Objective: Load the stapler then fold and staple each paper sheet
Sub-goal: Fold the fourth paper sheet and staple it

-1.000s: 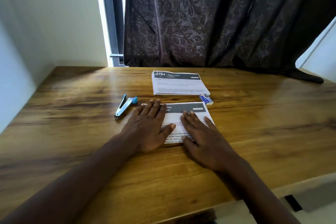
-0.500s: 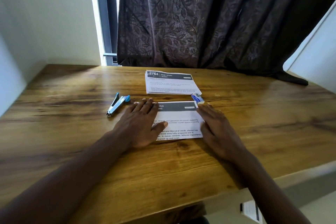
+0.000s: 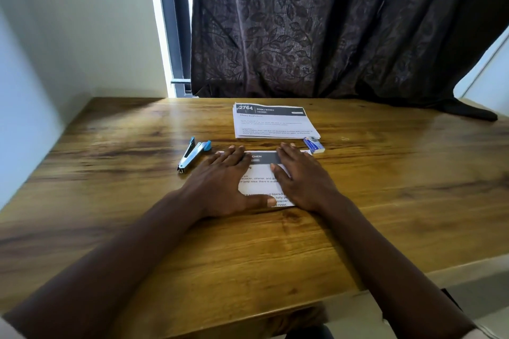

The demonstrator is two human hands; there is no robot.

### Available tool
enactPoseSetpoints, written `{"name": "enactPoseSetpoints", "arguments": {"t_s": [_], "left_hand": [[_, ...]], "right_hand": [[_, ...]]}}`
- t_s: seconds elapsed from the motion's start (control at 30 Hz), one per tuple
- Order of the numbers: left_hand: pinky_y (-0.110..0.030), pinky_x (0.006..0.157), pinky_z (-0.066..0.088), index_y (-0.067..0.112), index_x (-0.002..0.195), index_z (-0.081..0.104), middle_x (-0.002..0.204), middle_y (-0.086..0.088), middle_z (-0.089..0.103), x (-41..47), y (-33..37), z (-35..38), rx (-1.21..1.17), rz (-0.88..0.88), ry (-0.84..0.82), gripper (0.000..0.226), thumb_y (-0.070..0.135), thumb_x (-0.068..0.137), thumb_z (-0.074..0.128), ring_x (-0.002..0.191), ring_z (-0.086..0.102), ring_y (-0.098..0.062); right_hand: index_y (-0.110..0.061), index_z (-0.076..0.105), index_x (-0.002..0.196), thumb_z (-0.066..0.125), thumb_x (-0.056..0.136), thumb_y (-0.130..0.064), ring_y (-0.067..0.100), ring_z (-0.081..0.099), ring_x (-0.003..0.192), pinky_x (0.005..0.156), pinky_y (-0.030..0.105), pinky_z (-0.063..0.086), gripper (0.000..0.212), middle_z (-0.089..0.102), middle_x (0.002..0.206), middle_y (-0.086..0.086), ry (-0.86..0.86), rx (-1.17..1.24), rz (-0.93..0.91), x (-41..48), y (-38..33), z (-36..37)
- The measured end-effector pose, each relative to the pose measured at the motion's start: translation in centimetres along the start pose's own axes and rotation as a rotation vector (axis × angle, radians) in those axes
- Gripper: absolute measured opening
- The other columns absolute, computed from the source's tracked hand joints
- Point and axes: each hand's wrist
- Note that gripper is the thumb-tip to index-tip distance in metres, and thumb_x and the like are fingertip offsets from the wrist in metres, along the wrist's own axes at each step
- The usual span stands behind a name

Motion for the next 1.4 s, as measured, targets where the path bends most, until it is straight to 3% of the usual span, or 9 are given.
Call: {"name": "enactPoseSetpoints", "arguments": {"t_s": [0.23,0.4,0.53,0.77,0.87,1.0,1.17,1.3,1.4], "left_hand": [[-0.023,0.119,-0.01,0.027,0.162,-0.001,0.169,0.008,-0.006,-3.0,-3.4,-0.7,-0.022,0.053,-0.012,0.116,0.093,0.07,0.023,0.143,-0.015,0.004],[-0.024,0.119,-0.007,0.027,0.162,-0.001,0.17,0.006,-0.005,-3.3,-3.4,-0.8,-0.029,0.071,0.0,0.096,0.08,0.085,0.021,0.151,-0.009,-0.002],[-0.033,0.125,0.0,0.03,0.162,0.003,0.17,0.009,-0.003,-3.1,-3.5,-0.6,-0.043,0.045,0.008,0.1,0.083,0.079,0.018,0.156,-0.003,-0.009],[-0.029,0.122,0.004,0.032,0.161,0.007,0.17,0.012,0.006,-3.0,-3.7,-0.3,-0.112,0.057,0.093,0.09,0.075,0.09,0.043,0.156,0.003,-0.009],[-0.029,0.123,0.01,0.034,0.16,0.017,0.168,0.014,0.014,-2.8,-3.9,0.0,-0.137,0.053,0.136,0.088,0.075,0.088,0.046,0.155,0.01,-0.009],[-0.04,0.115,0.04,0.035,0.142,0.053,0.153,0.01,0.047,-2.9,-4.5,-0.6,-0.16,0.075,0.365,0.065,0.069,0.087,0.046,0.139,0.043,-0.012],[-0.041,0.104,0.039,0.027,0.137,0.059,0.144,0.004,0.055,-3.1,-6.7,-2.0,-0.077,-0.132,0.606,0.061,0.06,0.086,0.05,0.13,0.047,-0.018],[-0.042,0.1,0.041,0.027,0.144,0.05,0.141,0.001,0.055,-2.8,-8.5,-1.9,-0.02,-0.319,0.47,0.072,0.067,0.085,0.059,0.127,0.048,-0.021],[-0.036,0.082,0.047,0.028,0.136,0.059,0.12,0.002,0.062,-2.5,-9.6,-1.5,-0.053,-0.336,0.424,0.069,0.071,0.082,0.059,0.106,0.058,-0.018]], "right_hand": [[-0.02,0.019,0.162,0.027,0.107,-0.05,0.009,0.003,0.157,0.127,0.034,0.005,0.063,0.01,0.171,-0.006,0.001,0.009,-0.006,0.0,0.1,-0.1],[-0.018,0.027,0.16,0.032,0.107,-0.044,0.017,0.017,0.155,0.125,0.039,0.014,0.059,0.023,0.168,-0.001,0.033,-0.062,-0.002,0.1,-0.7,-0.4],[-0.019,0.042,0.151,0.044,0.103,-0.041,0.023,0.042,0.135,0.114,0.041,0.031,0.053,0.049,0.146,0.002,0.146,-0.072,-0.105,1.6,-3.8,-1.1],[-0.021,0.06,0.124,0.041,0.1,-0.039,0.021,0.048,0.113,0.097,0.042,0.043,0.036,0.057,0.12,0.003,0.18,-0.078,-0.205,4.9,-7.3,0.8],[-0.023,0.059,0.114,0.043,0.098,-0.041,0.018,0.044,0.108,0.094,0.041,0.043,0.029,0.054,0.114,0.0,0.202,-0.022,-0.183,5.0,-7.1,1.2],[-0.022,0.055,0.11,0.038,0.091,-0.047,0.019,0.042,0.109,0.094,0.041,0.042,0.035,0.05,0.113,0.0,0.197,-0.047,-0.174,5.1,-7.2,1.3],[-0.024,0.051,0.111,0.044,0.094,-0.047,0.019,0.043,0.108,0.097,0.04,0.039,0.029,0.052,0.113,-0.001,0.208,-0.009,-0.172,4.9,-7.0,1.3],[-0.026,0.05,0.115,0.055,0.094,-0.044,0.017,0.047,0.109,0.1,0.041,0.039,0.028,0.057,0.115,-0.004,0.225,0.073,-0.232,4.8,-7.1,1.1],[-0.025,0.054,0.131,0.056,0.093,-0.043,0.018,0.047,0.117,0.104,0.04,0.038,0.041,0.056,0.12,-0.004,0.232,0.11,-0.262,4.8,-6.9,1.1]]}}
Point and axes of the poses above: each hand's wrist, its own x-axis towards the middle knuckle, its own z-axis out of the palm, y = z × x
